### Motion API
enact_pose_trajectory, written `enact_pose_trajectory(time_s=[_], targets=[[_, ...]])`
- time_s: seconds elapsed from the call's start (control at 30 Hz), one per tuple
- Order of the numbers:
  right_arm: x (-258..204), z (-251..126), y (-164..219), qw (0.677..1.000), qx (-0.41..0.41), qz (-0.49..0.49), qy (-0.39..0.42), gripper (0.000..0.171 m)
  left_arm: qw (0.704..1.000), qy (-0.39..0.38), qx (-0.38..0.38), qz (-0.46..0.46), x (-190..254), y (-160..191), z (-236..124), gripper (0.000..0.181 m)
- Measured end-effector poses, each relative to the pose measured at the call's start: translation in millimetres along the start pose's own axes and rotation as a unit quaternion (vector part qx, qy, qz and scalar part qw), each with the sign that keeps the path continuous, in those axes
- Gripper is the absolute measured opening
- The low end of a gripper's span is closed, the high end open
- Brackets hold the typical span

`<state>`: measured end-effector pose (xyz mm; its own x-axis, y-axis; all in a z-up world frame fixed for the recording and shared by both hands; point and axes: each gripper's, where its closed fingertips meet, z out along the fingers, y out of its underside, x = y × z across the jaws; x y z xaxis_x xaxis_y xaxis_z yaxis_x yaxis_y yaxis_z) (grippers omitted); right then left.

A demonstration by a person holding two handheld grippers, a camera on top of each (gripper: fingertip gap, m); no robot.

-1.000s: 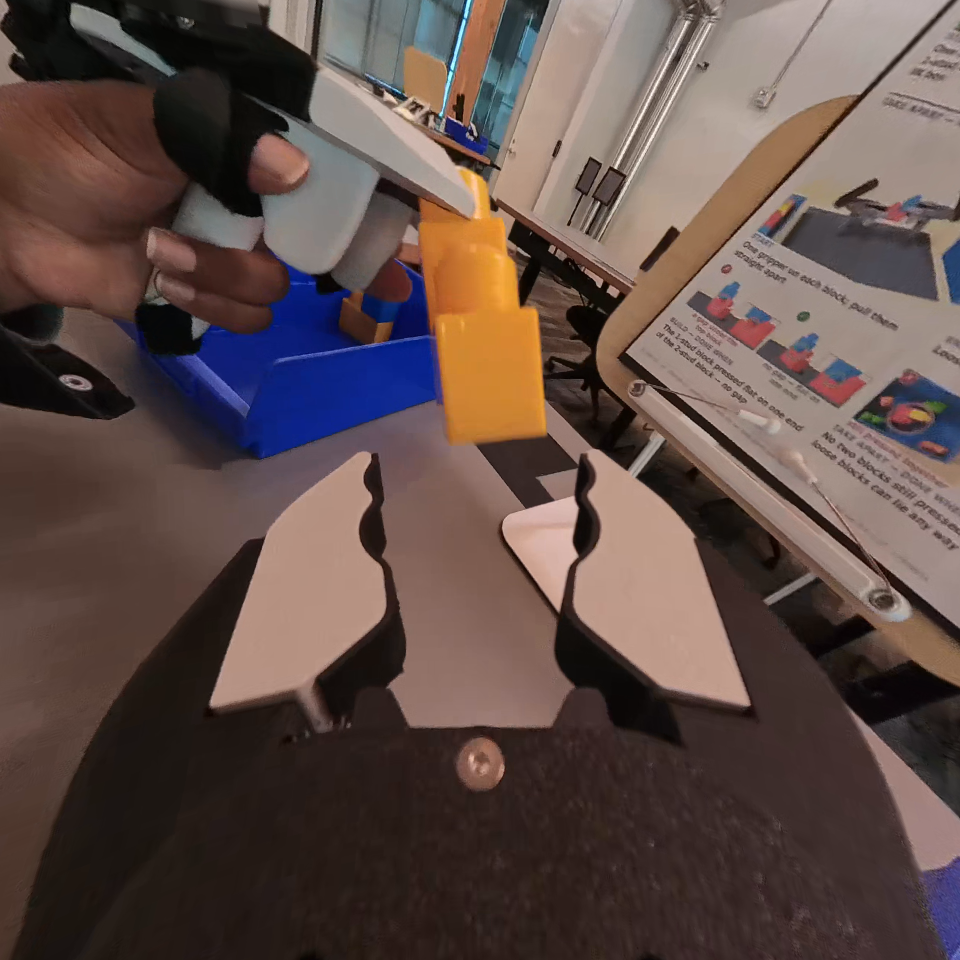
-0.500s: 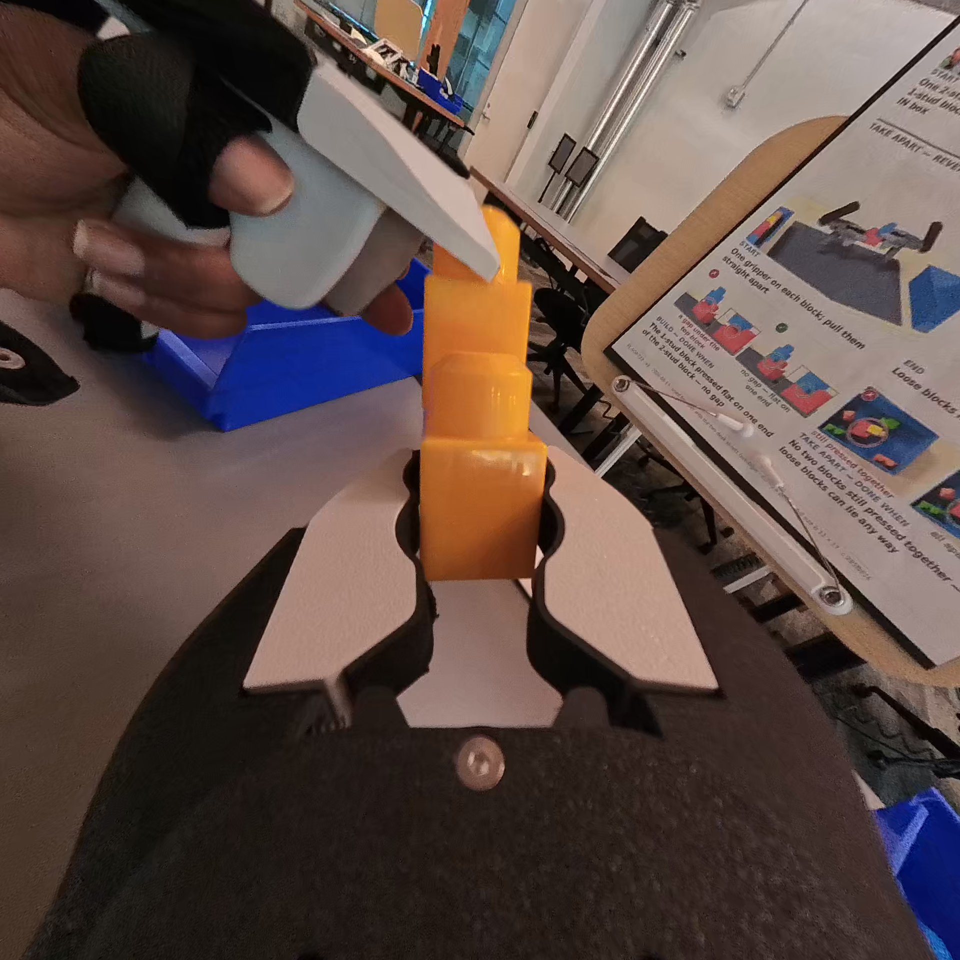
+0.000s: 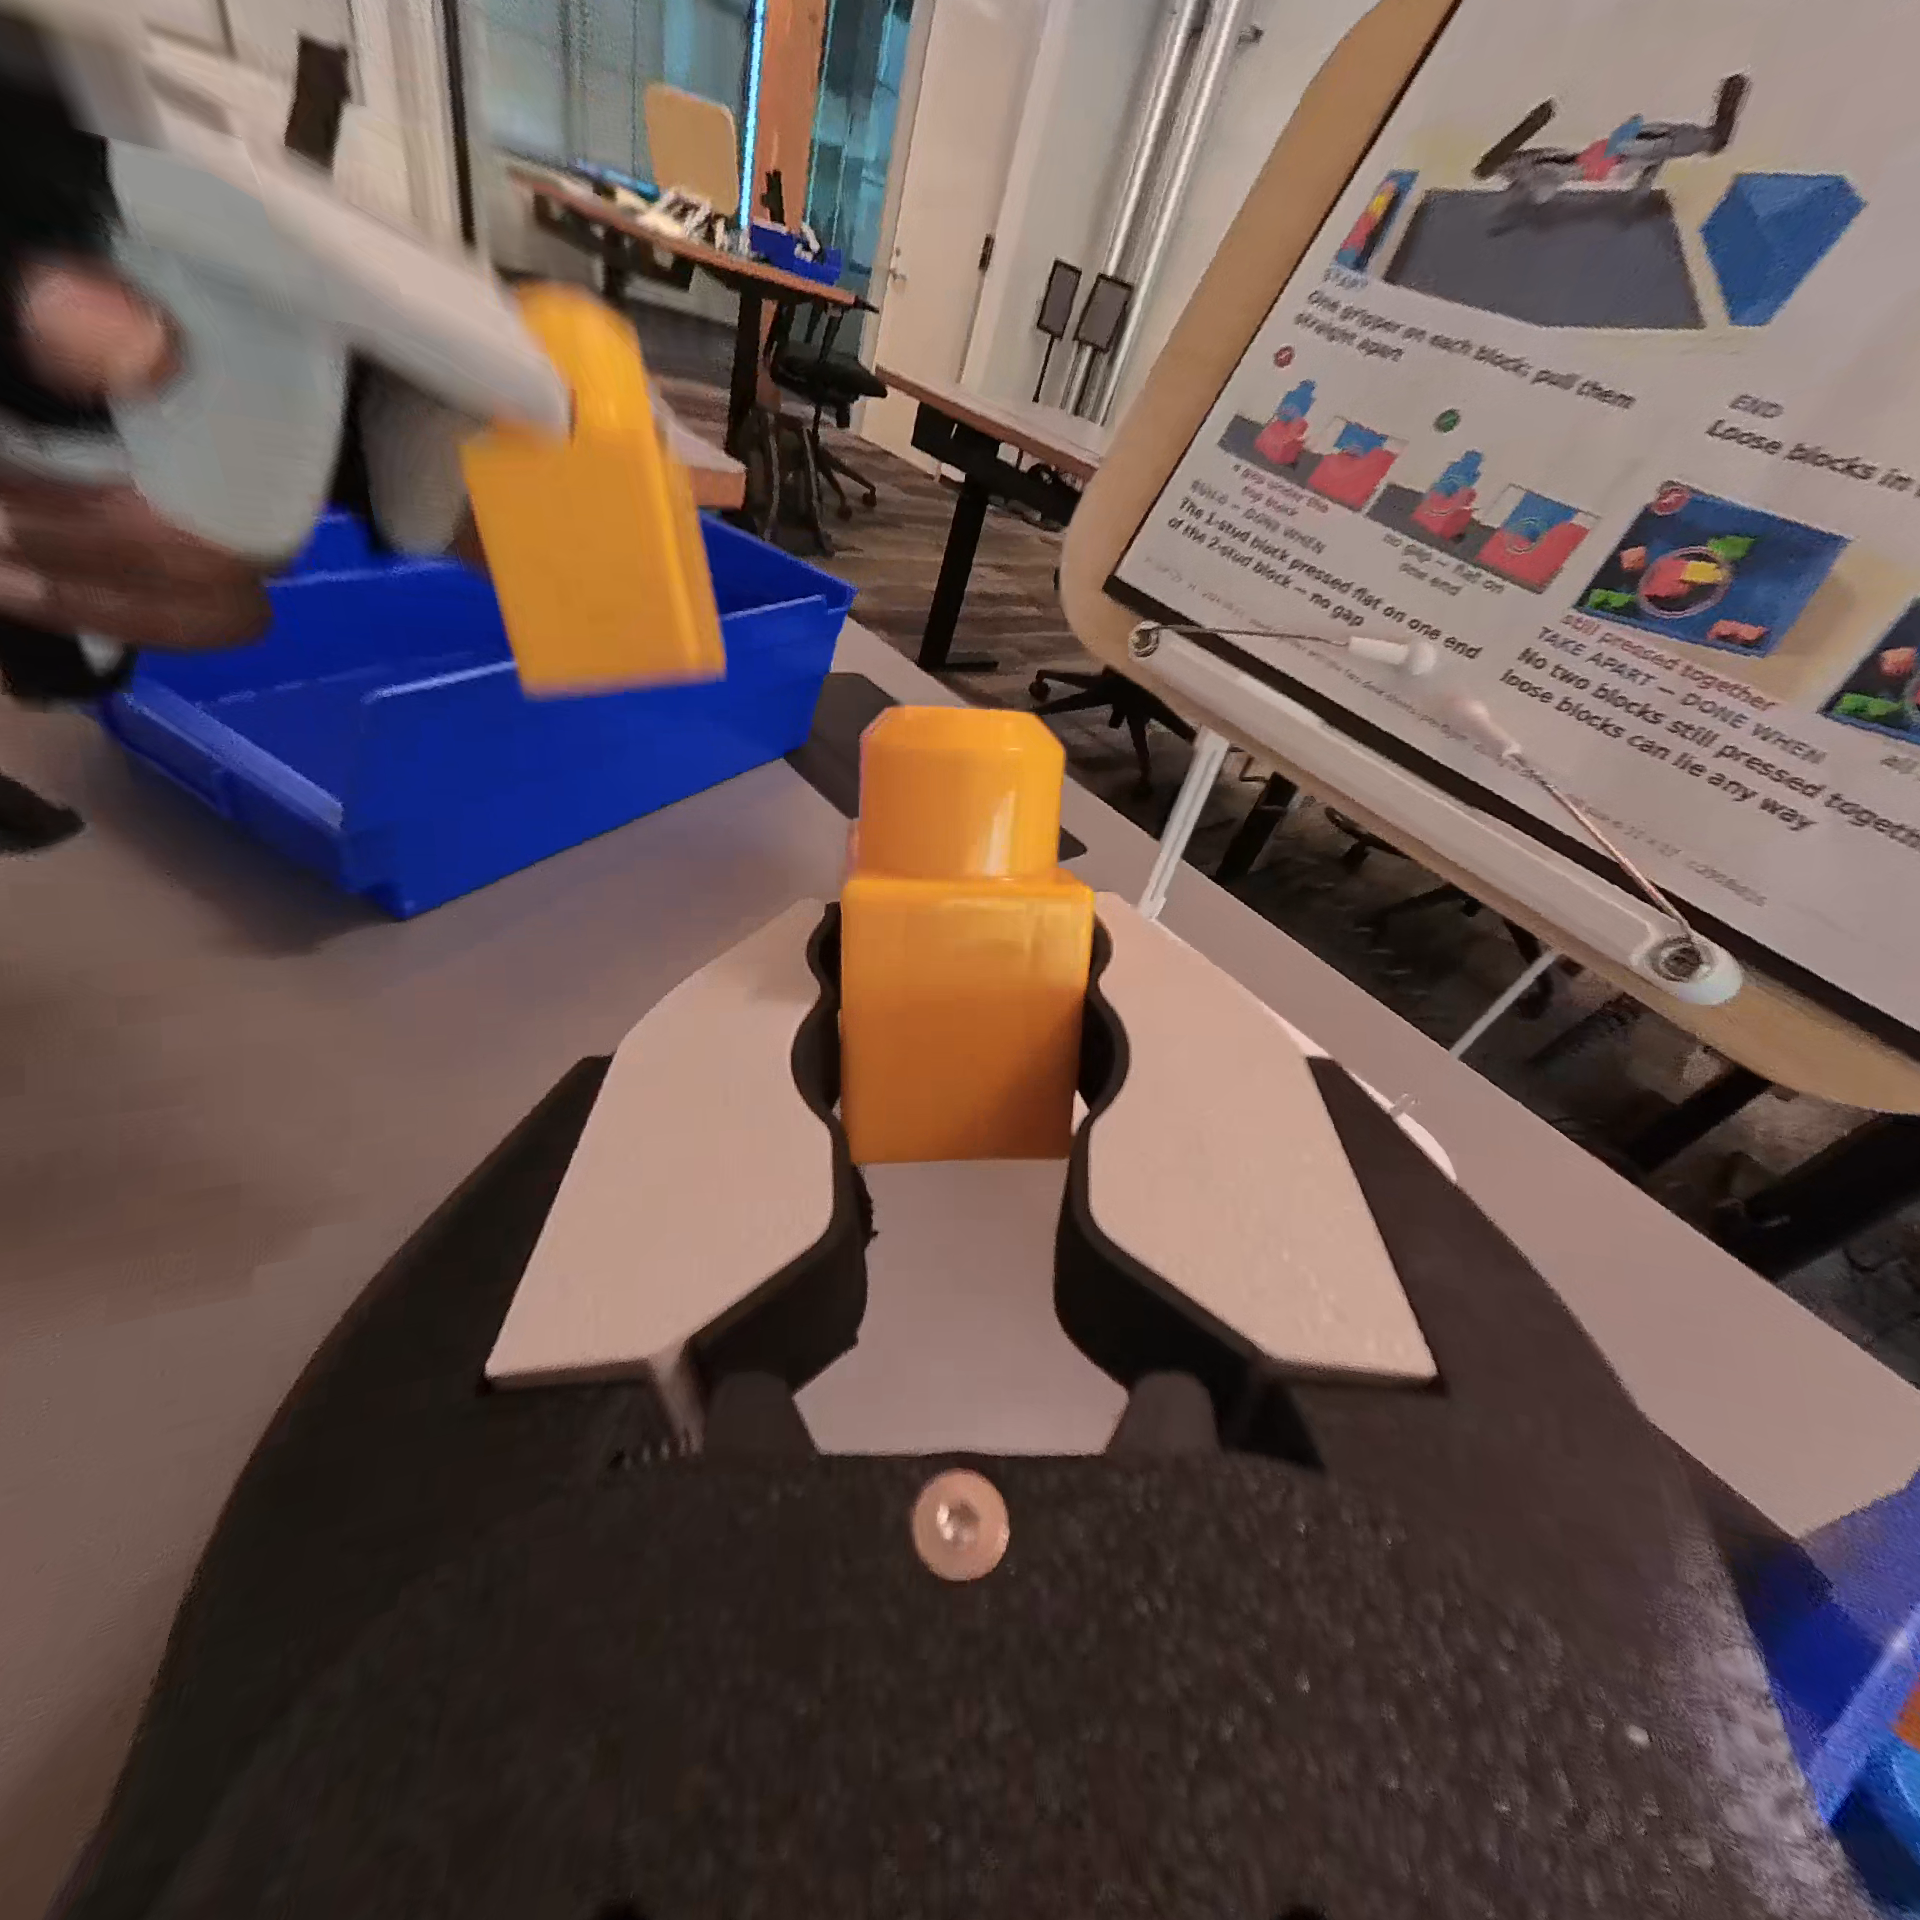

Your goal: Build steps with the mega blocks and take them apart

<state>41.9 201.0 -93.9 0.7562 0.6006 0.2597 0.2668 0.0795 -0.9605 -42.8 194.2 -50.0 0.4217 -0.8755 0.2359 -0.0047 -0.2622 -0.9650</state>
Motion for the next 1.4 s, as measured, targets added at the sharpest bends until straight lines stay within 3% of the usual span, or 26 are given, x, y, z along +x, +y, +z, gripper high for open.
enact_pose_trajectory(time_s=[0.17,0.3,0.4,0.5,0.7,0.87,1.0,1.17,1.4], targets=[[20.4,-12.4,-9.9,0.999,0.027,0.029,0.019,0.042,0.988,0.007,-0.144,0.062,3.5,76.8,36.7,0.03],[33.5,-21.6,-15.7,0.998,0.043,0.043,0.03,0.042,0.951,0.095,-0.23,0.182,22.2,131.5,42.9,0.03],[39.3,-26.5,-19.5,0.996,0.055,0.058,0.03,0.042,0.925,0.192,-0.244,0.218,43.8,153.6,33.7,0.029],[42.3,-28.9,-21.1,0.995,0.061,0.068,0.03,0.042,0.911,0.24,-0.256,0.215,51.5,164.8,24.7,0.029],[39.2,-27.5,-21.4,0.996,0.06,0.066,0.025,0.042,0.898,0.265,-0.268,0.226,46.4,186.7,20.1,0.03],[36.7,-26.7,-21.7,0.996,0.06,0.066,0.018,0.042,0.908,0.253,-0.251,0.218,38.9,183.4,21.5,0.033],[29.9,-27.0,-26.0,0.994,0.074,0.075,-0.007,0.042,0.925,0.249,-0.207,0.197,42.7,158.8,21.6,0.042],[-2.5,-32.6,-45.4,0.973,0.134,0.133,-0.136,0.042,0.956,0.253,-0.062,0.138,56.4,95.5,21.0,0.042],[-55.2,-42.7,-61.9,0.921,0.172,0.173,-0.303,0.042,0.952,0.288,0.055,0.093,80.7,45.7,8.8,0.046]])
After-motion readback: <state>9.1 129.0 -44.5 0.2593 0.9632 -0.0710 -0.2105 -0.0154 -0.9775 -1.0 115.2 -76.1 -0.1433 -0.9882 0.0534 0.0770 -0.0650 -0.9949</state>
